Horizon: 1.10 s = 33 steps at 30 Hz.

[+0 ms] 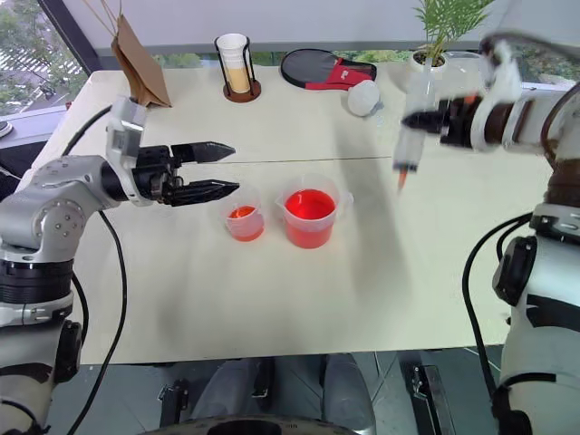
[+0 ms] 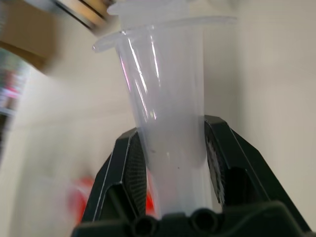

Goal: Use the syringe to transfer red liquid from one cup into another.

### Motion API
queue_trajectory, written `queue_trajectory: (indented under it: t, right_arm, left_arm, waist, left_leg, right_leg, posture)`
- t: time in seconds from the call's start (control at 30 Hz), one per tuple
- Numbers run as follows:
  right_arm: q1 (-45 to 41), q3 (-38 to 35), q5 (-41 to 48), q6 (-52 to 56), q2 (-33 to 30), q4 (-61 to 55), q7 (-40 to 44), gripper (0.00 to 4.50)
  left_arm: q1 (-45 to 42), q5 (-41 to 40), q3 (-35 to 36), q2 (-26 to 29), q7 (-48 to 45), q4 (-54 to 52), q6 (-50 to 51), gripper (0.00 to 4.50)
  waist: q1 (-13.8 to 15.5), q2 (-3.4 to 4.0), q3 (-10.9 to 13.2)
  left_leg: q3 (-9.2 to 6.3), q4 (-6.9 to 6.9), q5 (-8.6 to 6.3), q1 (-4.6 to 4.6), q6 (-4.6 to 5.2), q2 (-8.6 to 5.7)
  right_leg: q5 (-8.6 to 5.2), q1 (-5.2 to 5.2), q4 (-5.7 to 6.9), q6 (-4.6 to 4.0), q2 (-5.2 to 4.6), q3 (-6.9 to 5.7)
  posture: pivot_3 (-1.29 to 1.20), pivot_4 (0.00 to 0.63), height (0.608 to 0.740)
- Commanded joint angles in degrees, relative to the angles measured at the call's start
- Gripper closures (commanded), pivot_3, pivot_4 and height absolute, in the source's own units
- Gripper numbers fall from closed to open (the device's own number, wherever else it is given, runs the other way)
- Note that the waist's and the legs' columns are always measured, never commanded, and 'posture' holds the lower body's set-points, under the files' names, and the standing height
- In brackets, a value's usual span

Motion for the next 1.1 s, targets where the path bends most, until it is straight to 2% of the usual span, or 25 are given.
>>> queue_trajectory:
  t: [0.03, 0.2, 0.73, 0.93, 0.97, 1.1]
  right_arm:
    - [4.4, 1.07, 1.76, 2.41, -1.29, -4.24, -1.63, 3.16]
    - [11.11, 4.85, 2.41, 2.41, -3.3, -7.11, -3.29, 3.16]
    - [14.86, 2.38, -1.19, 2.4, 0.78, -10.28, -8.02, 3.16]
    - [13.94, 2.53, -2.1, 2.41, 0.94, -8.8, -8.05, 0.26]
    - [13.8, 2.49, -2.1, 2.41, 0.84, -8.63, -7.94, 0.04]
    - [13.42, 1.74, -1.36, 1.28, -1.03, -10.79, -4.6, 0.04]
  left_arm:
    - [-0.18, -0.61, 0.01, 0.2, -0.16, -1.62, -0.96, 0.67]
    - [0.11, -0.37, -0.78, -0.34, -0.27, -1.22, -1.27, 0.67]
    - [1.66, -0.58, -1.09, -1.29, 1.52, -1.61, -1.0, 0.67]
    - [1.98, -0.66, -1.1, -1.37, 1.97, -1.74, -0.87, 0.63]
    - [2.09, -0.65, -1.07, -1.34, 2.06, -1.78, -0.81, 0.63]
    - [2.89, -0.33, -0.41, -0.4, 3.03, -1.71, -0.38, 0.63]
  waist:
    - [0.16, 0.03, 0.02]
    - [0.37, 0.02, 0.01]
    - [0.32, 0.01, 0.01]
    - [0.3, 0.01, 0.01]
    - [0.28, 0.01, 0.01]
    - [0.25, 0.01, 0.01]
  left_leg:
    - [0.03, 0.05, -0.01, -0.03, 0.02, -0.03]
    - [0.06, 0.19, -0.05, -0.06, 0.1, -0.08]
    - [0.06, 0.23, -0.06, -0.04, 0.12, -0.05]
    - [0.05, 0.24, -0.06, -0.04, 0.12, -0.06]
    - [0.05, 0.24, -0.06, -0.04, 0.12, -0.06]
    - [0.05, 0.24, -0.06, -0.03, 0.12, -0.06]
  right_leg:
    - [0.0, 0.0, 0.0, 0.0, -0.01, 0.0]
    - [0.01, 0.03, 0.02, 0.02, 0.07, -0.02]
    - [0.01, 0.09, 0.01, 0.02, 0.14, -0.02]
    - [0.01, 0.12, 0.0, 0.02, 0.14, -0.02]
    - [0.01, 0.12, 0.0, 0.02, 0.14, -0.02]
    - [0.0, 0.12, 0.0, 0.02, 0.14, -0.02]
  posture:
    - [0.0, 0.15, 0.74]
    - [0.0, 0.15, 0.74]
    - [0.0, 0.15, 0.74]
    - [0.0, 0.15, 0.74]
    - [0.0, 0.15, 0.74]
    - [0.0, 0.15, 0.74]
